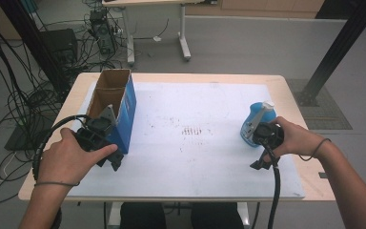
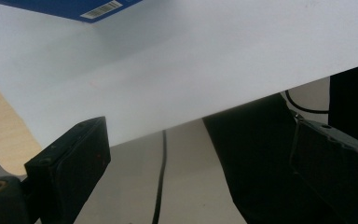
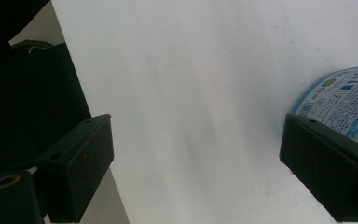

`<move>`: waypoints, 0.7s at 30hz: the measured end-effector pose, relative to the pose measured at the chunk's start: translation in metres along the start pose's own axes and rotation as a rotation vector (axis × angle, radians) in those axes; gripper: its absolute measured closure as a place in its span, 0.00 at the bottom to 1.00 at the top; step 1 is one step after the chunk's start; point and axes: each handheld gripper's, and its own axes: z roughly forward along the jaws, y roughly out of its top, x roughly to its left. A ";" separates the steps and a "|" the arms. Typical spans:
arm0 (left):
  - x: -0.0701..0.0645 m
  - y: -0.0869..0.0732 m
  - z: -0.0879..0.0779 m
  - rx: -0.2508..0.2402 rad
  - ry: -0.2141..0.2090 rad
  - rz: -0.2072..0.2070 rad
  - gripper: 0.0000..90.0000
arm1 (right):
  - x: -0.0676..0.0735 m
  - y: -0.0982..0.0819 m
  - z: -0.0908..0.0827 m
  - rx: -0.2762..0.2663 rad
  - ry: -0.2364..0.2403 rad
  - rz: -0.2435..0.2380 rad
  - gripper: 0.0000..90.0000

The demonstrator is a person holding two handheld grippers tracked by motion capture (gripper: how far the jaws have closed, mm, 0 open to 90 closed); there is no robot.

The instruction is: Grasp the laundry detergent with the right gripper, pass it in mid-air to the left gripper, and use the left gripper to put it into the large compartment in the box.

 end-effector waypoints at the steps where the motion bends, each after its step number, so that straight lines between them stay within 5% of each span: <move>1: 0.000 0.000 0.000 0.000 0.000 0.000 0.06 | 0.000 0.000 0.000 0.000 0.000 0.000 0.11; 21: -0.004 0.000 -0.004 0.000 -0.004 0.014 0.06 | 0.001 -0.001 0.000 -0.004 -0.004 0.002 0.11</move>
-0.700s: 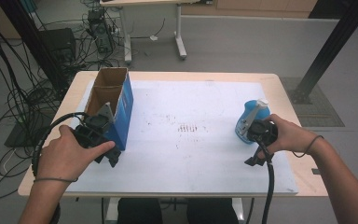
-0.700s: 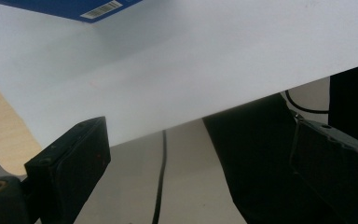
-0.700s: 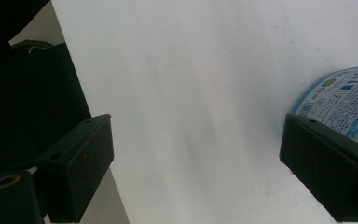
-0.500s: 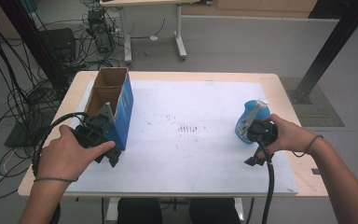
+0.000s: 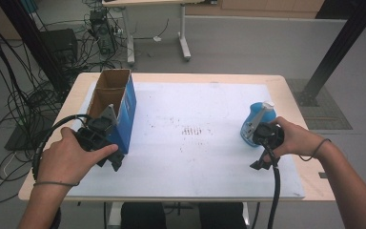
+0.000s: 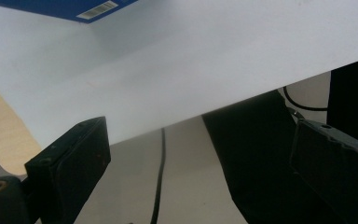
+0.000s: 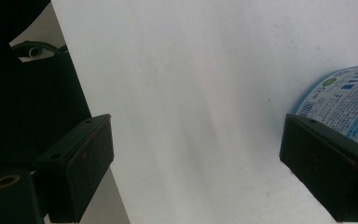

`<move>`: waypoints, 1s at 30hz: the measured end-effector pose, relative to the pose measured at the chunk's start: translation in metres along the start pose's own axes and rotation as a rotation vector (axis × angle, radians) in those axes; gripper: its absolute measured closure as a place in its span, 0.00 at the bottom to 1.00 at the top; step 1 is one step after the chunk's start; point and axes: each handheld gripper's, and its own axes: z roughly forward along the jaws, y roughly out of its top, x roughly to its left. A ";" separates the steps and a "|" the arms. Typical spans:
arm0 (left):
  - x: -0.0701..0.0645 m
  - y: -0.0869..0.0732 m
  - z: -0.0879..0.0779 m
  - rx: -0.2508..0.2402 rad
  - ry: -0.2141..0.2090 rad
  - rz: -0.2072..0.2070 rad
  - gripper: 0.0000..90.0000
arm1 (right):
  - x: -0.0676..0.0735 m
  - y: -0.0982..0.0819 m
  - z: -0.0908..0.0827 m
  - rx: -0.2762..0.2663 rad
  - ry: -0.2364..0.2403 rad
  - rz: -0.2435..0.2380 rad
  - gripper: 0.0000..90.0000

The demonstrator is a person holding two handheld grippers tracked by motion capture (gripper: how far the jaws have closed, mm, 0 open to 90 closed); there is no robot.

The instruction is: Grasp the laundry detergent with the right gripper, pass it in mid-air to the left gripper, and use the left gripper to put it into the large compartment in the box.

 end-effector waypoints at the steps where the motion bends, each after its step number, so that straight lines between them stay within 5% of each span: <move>1: -0.001 0.000 0.000 -0.003 0.000 0.002 0.06 | 0.000 -0.001 0.000 -0.003 0.000 0.001 0.11; 30: -0.044 0.029 0.007 -0.021 -0.052 0.155 0.06 | 0.009 -0.046 -0.014 -0.007 -0.037 0.112 0.11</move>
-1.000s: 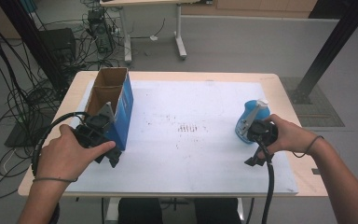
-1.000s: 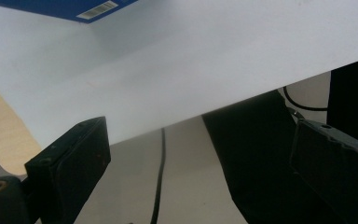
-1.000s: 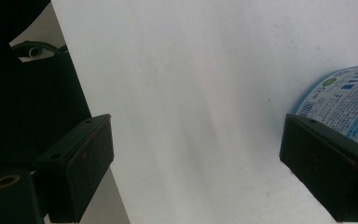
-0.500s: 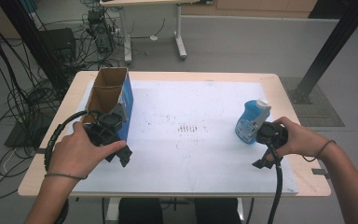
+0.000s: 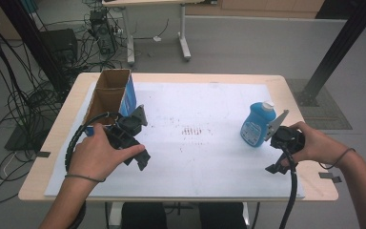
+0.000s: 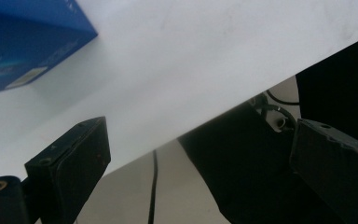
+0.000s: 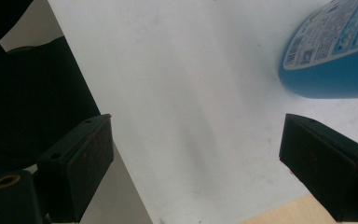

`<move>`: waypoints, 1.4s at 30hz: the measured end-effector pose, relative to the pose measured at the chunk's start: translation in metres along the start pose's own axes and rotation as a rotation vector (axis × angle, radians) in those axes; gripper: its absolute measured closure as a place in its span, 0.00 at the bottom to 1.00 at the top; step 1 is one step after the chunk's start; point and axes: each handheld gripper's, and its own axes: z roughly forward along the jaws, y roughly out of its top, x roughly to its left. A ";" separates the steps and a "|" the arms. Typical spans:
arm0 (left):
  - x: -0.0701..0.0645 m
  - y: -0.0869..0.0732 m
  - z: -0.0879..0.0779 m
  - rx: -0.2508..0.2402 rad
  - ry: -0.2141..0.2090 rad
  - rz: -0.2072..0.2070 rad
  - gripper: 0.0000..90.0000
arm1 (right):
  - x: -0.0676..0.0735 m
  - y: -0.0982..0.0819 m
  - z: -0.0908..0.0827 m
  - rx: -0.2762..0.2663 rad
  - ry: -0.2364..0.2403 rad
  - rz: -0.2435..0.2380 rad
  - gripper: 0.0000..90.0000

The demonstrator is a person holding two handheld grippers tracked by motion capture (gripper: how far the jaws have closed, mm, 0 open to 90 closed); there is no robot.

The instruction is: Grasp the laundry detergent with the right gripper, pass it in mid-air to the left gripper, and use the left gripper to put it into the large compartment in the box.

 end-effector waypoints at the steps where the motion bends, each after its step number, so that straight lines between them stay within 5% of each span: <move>1: -0.003 0.003 0.001 -0.008 0.001 0.014 0.06 | 0.000 -0.001 0.000 -0.001 -0.003 0.004 0.11; 16: -0.017 0.026 0.007 -0.037 -0.012 0.095 0.06 | -0.005 -0.033 0.001 -0.047 -0.022 0.119 0.11; 42: -0.015 0.048 0.010 -0.069 -0.020 0.133 0.06 | -0.004 -0.069 0.008 -0.147 -0.084 0.273 0.10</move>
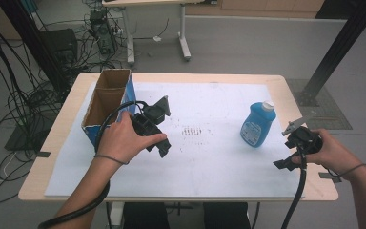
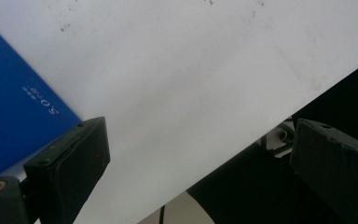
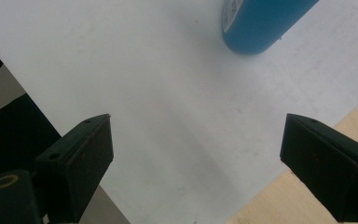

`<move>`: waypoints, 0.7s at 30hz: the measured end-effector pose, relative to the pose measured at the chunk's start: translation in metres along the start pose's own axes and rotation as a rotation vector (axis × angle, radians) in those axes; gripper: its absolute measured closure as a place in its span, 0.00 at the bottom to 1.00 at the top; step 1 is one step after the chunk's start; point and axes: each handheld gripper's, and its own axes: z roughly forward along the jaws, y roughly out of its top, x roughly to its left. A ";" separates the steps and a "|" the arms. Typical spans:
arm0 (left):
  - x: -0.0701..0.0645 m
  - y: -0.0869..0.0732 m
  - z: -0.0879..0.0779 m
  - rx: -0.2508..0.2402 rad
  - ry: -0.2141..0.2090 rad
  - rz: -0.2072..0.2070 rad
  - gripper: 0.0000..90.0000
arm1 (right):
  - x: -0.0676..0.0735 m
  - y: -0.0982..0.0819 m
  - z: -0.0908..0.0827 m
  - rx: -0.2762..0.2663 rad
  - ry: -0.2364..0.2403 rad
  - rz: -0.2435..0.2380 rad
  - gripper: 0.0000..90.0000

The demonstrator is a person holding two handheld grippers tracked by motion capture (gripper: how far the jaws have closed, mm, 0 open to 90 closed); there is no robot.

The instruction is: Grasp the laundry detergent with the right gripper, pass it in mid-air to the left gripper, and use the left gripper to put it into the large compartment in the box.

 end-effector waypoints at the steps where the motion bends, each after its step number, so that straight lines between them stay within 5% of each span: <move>1: 0.000 0.001 0.001 -0.005 -0.007 0.002 0.06 | 0.000 -0.001 0.000 -0.003 -0.003 0.001 0.10; 21: 0.009 0.007 0.018 -0.044 -0.078 0.057 0.06 | -0.006 -0.026 0.016 -0.118 -0.020 0.084 0.08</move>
